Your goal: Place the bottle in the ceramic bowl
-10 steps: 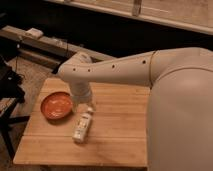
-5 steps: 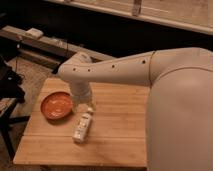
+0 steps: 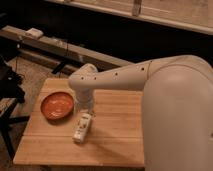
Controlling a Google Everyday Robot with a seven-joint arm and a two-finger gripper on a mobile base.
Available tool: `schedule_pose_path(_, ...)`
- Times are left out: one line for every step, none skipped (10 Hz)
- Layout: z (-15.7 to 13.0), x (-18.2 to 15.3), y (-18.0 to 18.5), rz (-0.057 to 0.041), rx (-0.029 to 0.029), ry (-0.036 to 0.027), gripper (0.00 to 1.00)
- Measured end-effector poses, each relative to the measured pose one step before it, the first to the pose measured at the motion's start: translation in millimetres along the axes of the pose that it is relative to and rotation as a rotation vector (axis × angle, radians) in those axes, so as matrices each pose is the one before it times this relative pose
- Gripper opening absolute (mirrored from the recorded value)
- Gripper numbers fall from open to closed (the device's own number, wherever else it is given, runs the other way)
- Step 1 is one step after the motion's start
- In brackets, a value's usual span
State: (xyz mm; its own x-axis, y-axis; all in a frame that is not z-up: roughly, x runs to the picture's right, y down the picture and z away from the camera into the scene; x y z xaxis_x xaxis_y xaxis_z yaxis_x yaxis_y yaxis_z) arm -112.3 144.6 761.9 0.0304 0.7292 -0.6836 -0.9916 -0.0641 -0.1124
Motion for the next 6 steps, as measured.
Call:
schedule_pose_path(6.82, -1.01, 2.37, 0.00359, -0.00734, 0.00703, 0.65)
schedule_pose_path(10.22, -1.01, 6.04, -0.00431, 0.00361, 0.01044, 0.65)
schedule_pose_path(13.97, -0.41, 9.13, -0.01609, 0.01124, 0.01182, 0.65)
schedule_pose_path(5.82, 0.0, 2.93, -0.00658, 0.01011, 0.00686, 0.65)
schedule_pose_path(8.85, -1.69, 0.6, -0.01057, 0.02741, 0.01027, 0.65)
schedule_pose_path(5.35, -1.49, 0.04, -0.00318, 0.01425, 0.00795, 0.65)
